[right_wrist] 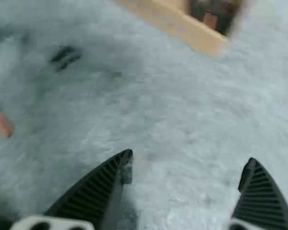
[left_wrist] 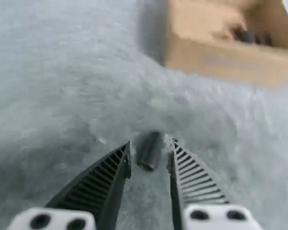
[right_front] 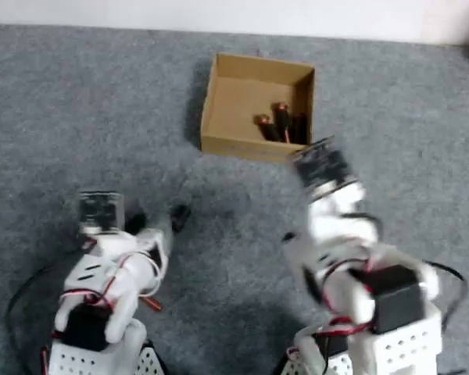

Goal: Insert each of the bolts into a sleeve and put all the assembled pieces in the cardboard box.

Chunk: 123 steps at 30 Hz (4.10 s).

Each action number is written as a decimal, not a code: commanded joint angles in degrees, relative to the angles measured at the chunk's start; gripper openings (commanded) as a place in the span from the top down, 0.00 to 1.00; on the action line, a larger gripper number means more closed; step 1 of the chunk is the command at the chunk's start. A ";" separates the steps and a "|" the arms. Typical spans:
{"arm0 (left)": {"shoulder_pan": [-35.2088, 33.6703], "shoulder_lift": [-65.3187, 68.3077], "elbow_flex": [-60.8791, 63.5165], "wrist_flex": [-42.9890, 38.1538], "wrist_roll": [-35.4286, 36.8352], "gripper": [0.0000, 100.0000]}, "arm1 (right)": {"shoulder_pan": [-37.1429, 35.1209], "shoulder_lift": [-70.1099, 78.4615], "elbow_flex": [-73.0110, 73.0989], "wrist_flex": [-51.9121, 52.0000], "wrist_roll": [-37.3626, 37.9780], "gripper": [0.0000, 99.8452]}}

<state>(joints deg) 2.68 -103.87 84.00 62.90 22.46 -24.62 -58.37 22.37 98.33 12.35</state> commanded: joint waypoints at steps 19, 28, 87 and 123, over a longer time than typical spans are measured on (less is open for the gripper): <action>-26.86 27.38 -12.62 -6.51 20.92 0.86 | -24.57 49.89 -11.91 -9.27 40.00 0.68; -32.57 28.18 -4.97 -18.64 21.01 0.86 | -26.95 66.86 -37.49 2.33 61.63 0.68; -39.52 28.18 -5.93 -19.08 21.27 0.86 | -17.19 117.14 -65.80 0.48 71.30 0.69; -27.91 28.79 -10.68 -3.69 18.02 0.80 | -14.73 93.32 -83.82 2.86 30.33 0.99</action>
<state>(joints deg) -30.46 -75.30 78.02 51.82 41.19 -41.58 44.84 -59.03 100.18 46.64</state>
